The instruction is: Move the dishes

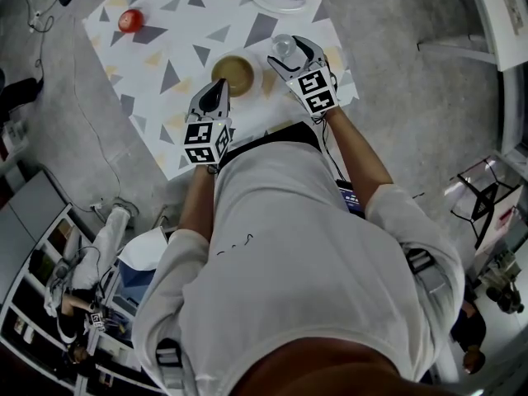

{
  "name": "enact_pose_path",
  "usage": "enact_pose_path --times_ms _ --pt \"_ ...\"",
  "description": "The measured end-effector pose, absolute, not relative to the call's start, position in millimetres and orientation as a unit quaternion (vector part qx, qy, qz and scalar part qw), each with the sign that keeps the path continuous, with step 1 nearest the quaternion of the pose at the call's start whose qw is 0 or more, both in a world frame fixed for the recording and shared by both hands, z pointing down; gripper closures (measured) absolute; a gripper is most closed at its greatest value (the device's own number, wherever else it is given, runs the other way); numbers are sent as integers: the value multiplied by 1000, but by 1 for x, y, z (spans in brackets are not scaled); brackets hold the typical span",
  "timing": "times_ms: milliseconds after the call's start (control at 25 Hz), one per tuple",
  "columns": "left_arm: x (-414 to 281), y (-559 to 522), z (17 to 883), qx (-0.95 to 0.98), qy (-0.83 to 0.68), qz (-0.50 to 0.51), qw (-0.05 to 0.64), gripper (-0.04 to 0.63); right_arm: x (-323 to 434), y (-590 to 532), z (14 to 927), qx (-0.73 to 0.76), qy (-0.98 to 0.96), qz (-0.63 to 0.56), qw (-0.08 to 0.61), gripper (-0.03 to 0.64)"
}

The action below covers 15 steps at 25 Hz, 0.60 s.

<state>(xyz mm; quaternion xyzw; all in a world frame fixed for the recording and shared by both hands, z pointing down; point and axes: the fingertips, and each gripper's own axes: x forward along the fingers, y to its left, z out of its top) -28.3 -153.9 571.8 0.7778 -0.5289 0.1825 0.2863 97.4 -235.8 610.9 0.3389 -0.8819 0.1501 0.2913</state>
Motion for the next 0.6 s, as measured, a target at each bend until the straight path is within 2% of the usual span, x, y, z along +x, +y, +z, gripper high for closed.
enact_pose_path --times_ms 120,600 --pt "-30 -154 570 781 -526 179 285 575 105 -224 608 347 -876 171 289 304" --pt "-41 -150 577 787 -520 167 288 575 98 -176 600 343 -853 267 288 464"
